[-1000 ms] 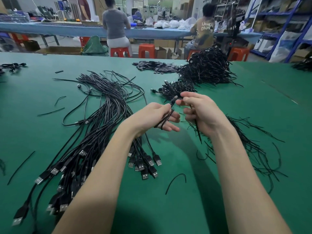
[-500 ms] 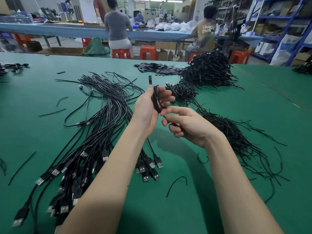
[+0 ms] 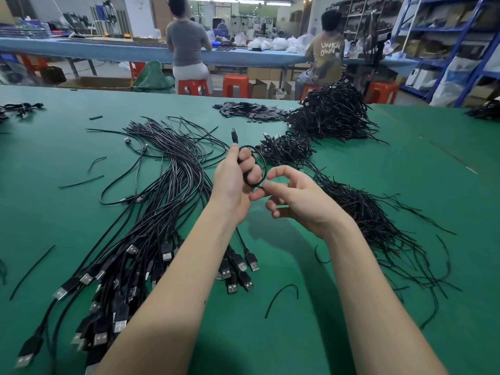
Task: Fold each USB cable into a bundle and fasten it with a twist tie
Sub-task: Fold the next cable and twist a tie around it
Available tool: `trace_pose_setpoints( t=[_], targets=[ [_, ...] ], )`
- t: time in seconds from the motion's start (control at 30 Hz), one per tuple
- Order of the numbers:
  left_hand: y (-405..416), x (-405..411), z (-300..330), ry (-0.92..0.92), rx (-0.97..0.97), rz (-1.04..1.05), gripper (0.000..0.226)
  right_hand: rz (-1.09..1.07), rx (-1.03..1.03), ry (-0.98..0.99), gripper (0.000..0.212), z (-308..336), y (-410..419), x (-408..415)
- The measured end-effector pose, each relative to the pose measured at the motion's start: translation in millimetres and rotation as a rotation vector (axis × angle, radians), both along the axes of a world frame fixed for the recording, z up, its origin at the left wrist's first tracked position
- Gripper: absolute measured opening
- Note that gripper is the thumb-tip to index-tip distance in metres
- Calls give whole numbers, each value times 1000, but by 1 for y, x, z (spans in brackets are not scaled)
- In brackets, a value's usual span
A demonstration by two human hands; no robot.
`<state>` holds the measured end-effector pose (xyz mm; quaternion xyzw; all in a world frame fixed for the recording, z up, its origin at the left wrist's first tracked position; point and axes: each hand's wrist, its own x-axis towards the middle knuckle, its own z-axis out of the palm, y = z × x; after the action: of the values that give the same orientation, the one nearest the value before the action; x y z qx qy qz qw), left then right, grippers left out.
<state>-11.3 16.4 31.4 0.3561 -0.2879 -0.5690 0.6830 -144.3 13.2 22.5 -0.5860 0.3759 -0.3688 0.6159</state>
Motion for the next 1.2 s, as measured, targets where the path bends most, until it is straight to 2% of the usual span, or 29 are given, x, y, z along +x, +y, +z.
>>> trace_pose_setpoints(
  t=[0.13,0.23,0.33,0.47,0.6,0.67,0.73,0.77,0.87,0.9,1.03,1.2],
  targets=[
    [0,6,-1,235,13,-112,43,15,-14,83,11,0,-3,-10],
    [1,7,-2,268,31,-214,43,-32,3,138,17,1,-2,-16],
    [3,2,-4,165,43,-253,43,-83,-22,127,28,4,-4,-16],
    [3,-1,-5,-31,65,-250,44,-63,-17,88,18,5,-2,-19],
    [-1,-4,-12,-509,61,18,41,-158,-55,165,14,9,-3,-22],
    [-1,-11,-19,-669,82,114,55,-235,-116,243,9,10,-4,-17],
    [0,-14,-21,-666,110,143,64,-246,-128,247,8,10,-4,-10],
    [2,-14,-20,-654,126,124,60,-247,-121,227,8,10,-3,-7],
    [1,-15,-19,-695,114,69,23,-285,-104,132,10,8,-2,-4],
    [1,-17,-20,-746,111,51,18,-296,-108,111,10,6,-3,-4],
    [4,-17,-28,-960,63,17,21,-335,-98,75,12,-2,-4,-9],
    [11,-16,-34,-840,46,-140,26,-365,-242,263,17,-6,-6,-13]
  ],
)
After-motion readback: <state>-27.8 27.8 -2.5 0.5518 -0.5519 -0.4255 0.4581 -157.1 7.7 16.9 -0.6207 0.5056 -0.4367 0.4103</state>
